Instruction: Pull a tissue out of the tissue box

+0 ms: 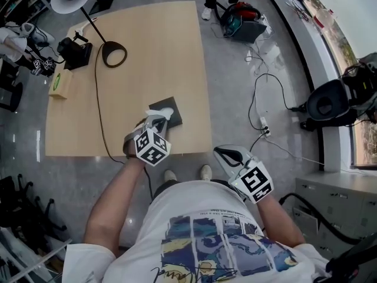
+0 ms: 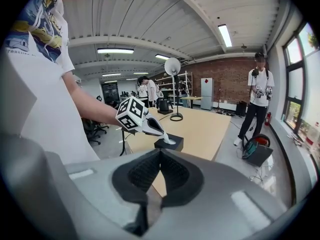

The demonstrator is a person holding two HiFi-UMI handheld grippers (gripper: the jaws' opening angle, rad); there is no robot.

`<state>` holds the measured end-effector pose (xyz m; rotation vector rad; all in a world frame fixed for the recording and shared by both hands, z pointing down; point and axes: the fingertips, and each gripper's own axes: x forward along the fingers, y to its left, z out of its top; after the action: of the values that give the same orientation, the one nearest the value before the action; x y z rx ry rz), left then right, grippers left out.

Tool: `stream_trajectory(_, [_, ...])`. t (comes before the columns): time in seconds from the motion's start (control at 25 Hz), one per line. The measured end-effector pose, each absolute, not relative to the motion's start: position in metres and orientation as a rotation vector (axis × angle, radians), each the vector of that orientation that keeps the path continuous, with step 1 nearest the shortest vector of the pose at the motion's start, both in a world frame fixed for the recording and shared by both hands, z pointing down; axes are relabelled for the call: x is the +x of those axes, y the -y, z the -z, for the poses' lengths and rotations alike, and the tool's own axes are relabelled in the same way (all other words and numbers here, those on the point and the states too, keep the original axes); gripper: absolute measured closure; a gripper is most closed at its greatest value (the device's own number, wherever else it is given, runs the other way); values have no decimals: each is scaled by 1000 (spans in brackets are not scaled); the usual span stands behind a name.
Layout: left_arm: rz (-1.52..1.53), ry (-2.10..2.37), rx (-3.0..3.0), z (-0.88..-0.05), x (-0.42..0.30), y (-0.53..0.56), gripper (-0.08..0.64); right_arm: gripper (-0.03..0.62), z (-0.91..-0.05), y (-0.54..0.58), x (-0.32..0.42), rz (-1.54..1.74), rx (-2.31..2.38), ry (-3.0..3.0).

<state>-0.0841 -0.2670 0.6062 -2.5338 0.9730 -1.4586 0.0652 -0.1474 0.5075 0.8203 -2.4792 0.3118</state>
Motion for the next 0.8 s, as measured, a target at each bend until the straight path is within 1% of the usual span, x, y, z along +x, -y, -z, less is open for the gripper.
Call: stream_trajectory(0.8, [1373, -1151, -2582, -548, -106, 272, 553, 589, -508, 147, 53, -316, 746, 2519])
